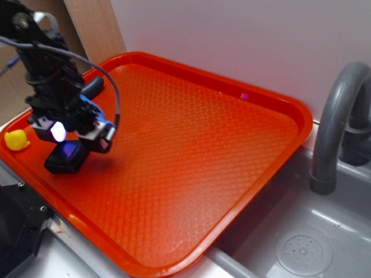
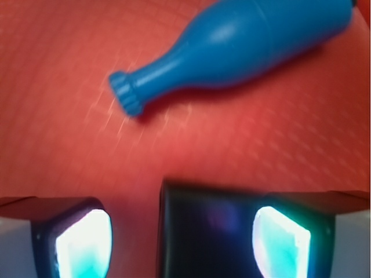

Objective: Grab the black box.

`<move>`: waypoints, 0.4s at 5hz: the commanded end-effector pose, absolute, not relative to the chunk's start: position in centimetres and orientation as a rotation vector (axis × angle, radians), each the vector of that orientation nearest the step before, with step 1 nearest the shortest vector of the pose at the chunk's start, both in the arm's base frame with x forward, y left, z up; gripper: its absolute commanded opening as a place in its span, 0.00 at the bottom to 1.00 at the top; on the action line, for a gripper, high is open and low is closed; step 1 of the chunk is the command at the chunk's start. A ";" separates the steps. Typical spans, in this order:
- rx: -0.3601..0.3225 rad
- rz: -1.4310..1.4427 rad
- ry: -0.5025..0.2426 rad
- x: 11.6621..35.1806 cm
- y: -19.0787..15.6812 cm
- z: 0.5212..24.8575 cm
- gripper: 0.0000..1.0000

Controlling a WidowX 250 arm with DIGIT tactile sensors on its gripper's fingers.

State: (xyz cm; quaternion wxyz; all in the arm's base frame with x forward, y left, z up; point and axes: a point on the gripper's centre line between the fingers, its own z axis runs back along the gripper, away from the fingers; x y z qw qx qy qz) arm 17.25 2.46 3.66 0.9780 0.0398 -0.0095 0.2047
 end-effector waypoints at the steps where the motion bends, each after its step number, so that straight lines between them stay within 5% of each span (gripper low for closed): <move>1: 0.097 0.378 0.150 13.4 3.8 2.2 1.00; 2: 0.097 0.375 0.139 12.7 4.1 3.1 1.00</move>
